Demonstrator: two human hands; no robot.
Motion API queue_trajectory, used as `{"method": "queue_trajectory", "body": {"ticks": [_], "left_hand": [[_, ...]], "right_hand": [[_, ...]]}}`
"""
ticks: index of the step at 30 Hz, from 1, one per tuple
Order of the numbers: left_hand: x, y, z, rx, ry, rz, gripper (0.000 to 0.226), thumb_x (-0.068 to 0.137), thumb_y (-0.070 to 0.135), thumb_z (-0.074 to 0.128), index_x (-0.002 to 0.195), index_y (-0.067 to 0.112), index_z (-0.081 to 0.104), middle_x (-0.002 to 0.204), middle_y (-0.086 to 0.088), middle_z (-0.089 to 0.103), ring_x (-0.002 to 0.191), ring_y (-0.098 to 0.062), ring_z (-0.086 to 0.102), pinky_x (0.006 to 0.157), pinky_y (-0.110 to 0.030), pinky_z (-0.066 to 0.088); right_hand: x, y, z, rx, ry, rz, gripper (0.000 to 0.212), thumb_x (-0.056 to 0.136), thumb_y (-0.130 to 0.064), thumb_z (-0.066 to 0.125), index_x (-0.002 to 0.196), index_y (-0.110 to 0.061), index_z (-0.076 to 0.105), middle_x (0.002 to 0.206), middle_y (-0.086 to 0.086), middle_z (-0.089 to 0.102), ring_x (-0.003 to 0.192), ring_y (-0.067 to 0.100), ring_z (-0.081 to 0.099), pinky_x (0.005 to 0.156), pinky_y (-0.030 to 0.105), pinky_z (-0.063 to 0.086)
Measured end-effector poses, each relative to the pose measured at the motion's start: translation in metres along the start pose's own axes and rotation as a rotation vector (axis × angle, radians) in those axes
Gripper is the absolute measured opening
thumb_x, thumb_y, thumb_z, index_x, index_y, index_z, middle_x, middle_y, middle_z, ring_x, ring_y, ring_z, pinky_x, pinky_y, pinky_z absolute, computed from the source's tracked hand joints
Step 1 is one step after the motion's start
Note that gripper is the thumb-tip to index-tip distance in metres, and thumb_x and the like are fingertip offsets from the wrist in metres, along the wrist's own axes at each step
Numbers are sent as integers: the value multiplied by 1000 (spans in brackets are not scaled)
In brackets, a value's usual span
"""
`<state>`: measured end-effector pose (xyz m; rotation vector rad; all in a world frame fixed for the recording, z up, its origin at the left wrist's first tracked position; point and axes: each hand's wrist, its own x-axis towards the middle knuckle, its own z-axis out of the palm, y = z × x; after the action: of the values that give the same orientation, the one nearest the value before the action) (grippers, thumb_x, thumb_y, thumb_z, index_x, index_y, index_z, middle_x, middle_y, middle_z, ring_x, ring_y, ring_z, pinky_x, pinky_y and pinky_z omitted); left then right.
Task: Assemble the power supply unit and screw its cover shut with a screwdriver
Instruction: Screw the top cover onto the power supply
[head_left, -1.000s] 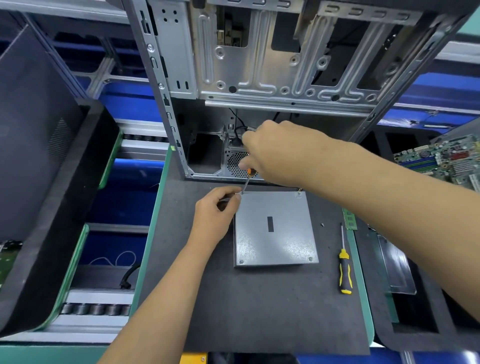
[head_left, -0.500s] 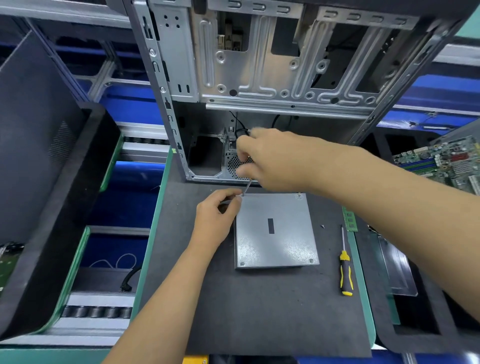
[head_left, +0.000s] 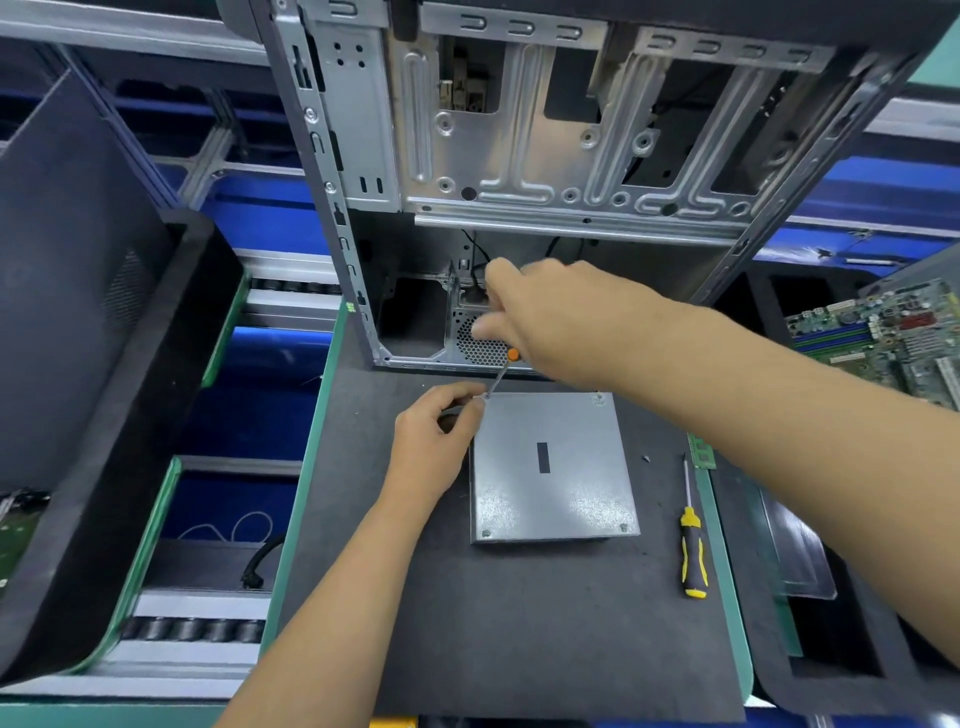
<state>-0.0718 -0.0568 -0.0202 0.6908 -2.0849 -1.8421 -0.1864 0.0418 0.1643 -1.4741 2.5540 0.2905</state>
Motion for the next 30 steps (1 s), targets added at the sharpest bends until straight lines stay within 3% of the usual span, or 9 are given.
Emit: {"method": "queue_trajectory", "body": {"ticks": [3,7,11,14,18,22,25,27,30], "left_hand": [[1,2,0,9,-2,9,18,96,15,66,103,29,73,102,11,73,94,1,66,78,-7,47],[0,2,-1,9,-7,11,18,96,16,66,103,31,73,103,12,73,95,2,66,79,-8,48],[0,2,-1,10,-6,11,18,96,15,66,103,30,73,102,12,73,95,2,66,78,-8,48],[0,0,-1,2,-9,-6,17,96,16,65,106,26,74,105,9,73,98,-1,66,83,-12,50],[1,0,-1,16,-11,4,16,96,17,65,106,27,74,105,9,73,96,2,66,81,-10,48],[1,-1,-1,7,-13,-3,16,96,18,65,105,29,73,105,11,73,99,0,66,84,-13,50],[0,1,-1,1,-12,14,20,96,16,65,102,34,72,103,11,73,95,2,66,80,-9,48],[0,2,-1,10,-20,14,19,96,17,65,102,35,72,104,12,73,96,2,66,80,-9,48],[0,2,-1,6,-13,15,20,96,18,66,100,37,71,103,13,73,96,2,66,80,-8,48]], "right_hand": [[-1,0,-1,74,-44,-38,13,99,-21,50,111,-17,44,112,7,41,84,32,56,76,46,49],[-1,0,-4,9,-58,-16,20,105,-31,44,124,-25,49,101,1,43,82,28,53,66,38,41],[-3,-4,-4,50,-37,-68,11,102,-29,49,106,-19,46,109,4,44,75,19,52,68,33,40],[-3,-5,-7,26,-49,34,34,101,-53,41,99,-19,45,90,1,43,79,28,48,67,35,36],[-4,-6,-6,169,-71,-44,12,98,-23,53,103,-21,42,105,0,38,73,17,47,64,30,33],[-4,-10,-6,93,-13,53,20,103,-39,46,109,-20,47,89,3,41,76,27,47,62,36,36],[-5,-10,-3,185,-13,14,18,96,-27,55,105,-19,41,106,4,36,69,20,47,60,37,39],[-3,-9,-1,92,-28,27,14,99,-22,55,107,-18,44,99,3,38,79,26,54,66,40,45],[-2,-7,-3,88,-61,82,24,102,-35,53,116,-17,48,89,1,37,89,31,50,67,38,42]]}}
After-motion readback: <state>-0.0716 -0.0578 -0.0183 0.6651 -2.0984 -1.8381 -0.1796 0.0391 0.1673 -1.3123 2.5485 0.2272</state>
